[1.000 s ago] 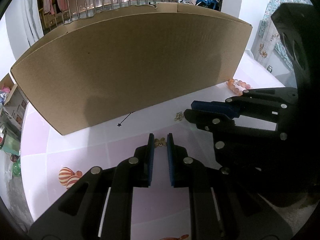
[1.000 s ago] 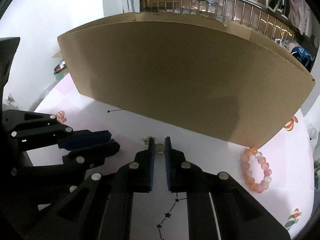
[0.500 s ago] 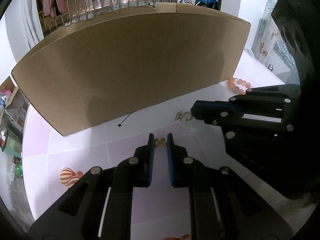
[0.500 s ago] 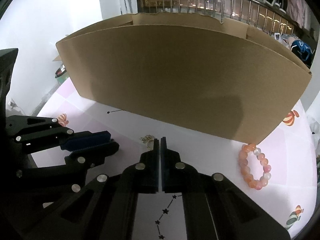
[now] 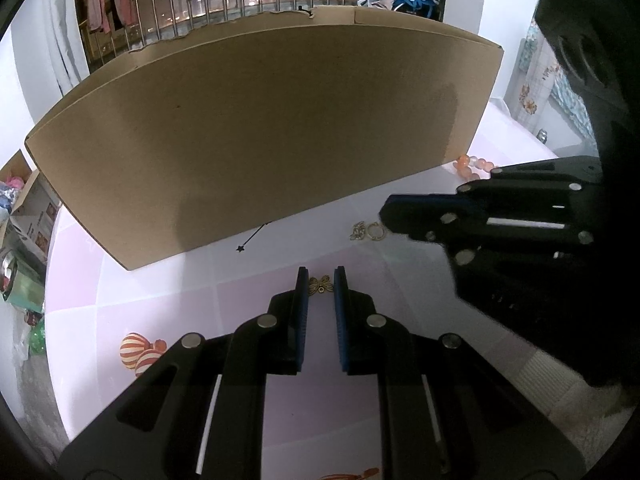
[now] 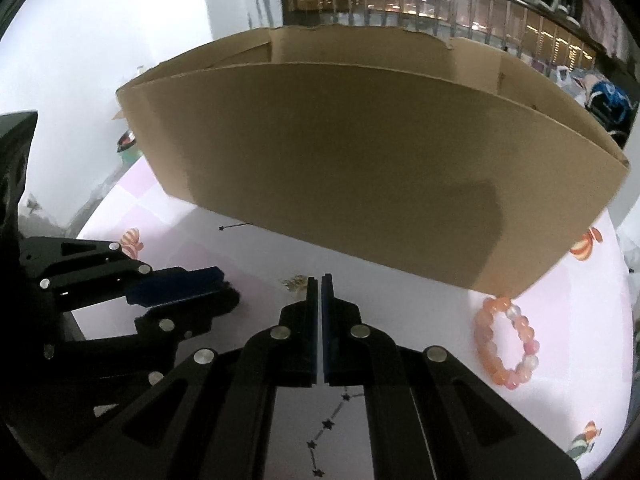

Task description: Organize jewelry

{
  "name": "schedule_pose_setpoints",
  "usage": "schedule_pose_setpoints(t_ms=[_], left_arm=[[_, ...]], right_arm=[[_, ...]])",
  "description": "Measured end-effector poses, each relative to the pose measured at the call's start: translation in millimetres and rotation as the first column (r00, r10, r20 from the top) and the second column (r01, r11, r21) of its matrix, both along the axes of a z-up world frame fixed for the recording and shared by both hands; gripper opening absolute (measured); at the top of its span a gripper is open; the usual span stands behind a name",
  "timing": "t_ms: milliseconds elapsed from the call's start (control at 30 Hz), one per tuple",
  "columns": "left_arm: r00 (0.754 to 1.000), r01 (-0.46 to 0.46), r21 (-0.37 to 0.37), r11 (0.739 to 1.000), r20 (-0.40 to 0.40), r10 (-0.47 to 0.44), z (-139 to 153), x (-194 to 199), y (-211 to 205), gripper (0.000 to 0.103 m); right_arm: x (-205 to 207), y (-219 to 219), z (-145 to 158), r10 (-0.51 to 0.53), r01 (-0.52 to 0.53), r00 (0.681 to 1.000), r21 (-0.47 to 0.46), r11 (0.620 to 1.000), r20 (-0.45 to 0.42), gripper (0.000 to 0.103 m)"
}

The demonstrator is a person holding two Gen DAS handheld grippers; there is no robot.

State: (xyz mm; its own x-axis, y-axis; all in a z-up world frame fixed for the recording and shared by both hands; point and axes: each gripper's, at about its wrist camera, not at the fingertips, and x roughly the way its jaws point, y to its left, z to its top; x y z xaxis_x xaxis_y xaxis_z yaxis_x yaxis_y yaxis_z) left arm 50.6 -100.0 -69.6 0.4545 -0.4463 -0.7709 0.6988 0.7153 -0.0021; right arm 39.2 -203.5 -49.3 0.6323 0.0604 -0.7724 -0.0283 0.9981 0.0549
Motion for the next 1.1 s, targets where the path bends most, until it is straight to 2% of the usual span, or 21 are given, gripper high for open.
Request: schedule_pose_setpoints(t_ms=[467,600,667,700,767,833,1100], left_arm=[[1.000,0.001,-0.004,1.000,0.000,-0.001,-0.6,0.7,0.7,0.011],[1.000,0.001,-0.007,1.000,0.001,-0.001,-0.4,0.5,1.0,0.011],[1.000,0.002,-0.007,1.000,0.003,-0.002,-0.3,0.2,0.9,0.011],[1.000,0.001,-0.006,1.000,0.003,-0.001,-0.2,0.4,0.7,0.011],[1.000,0.000,-0.005,1.000,0.003,0.000,-0.1,0.7,0.3,0.011],[1.000,0.001,-0.005,1.000,0.004,-0.001,0.0,0.3,0.7,0.011],[1.000,0.002,0.000,1.000,0.011,-0.002,0.0,-0.5,0.1,0.012]], right_arm=[[-16.8,-9.0,-3.5,-0.023,0.022,0.999,-0.025,0.999,-0.044,0.002],[-24.0,-16.7,-3.4,-0.019,0.018,0.999,-0.006,1.000,-0.041,0.002],[-26.6,-21.1,-1.5,-0.009,0.009,1.000,0.007,1.000,-0.028,0.008],[-27.2,-22.3,-0.3,0.000,0.001,1.000,0.015,1.000,-0.025,0.010],[-30.8,-22.9,2.3,0.029,-0.029,0.999,0.022,0.999,-0.012,0.022],[-33.5,-21.8,3.5,0.059,-0.059,0.998,0.008,0.998,-0.007,0.026],[-25.9,-20.8,1.1,0.232,-0.234,0.971,-0.035,0.972,-0.055,0.026]])
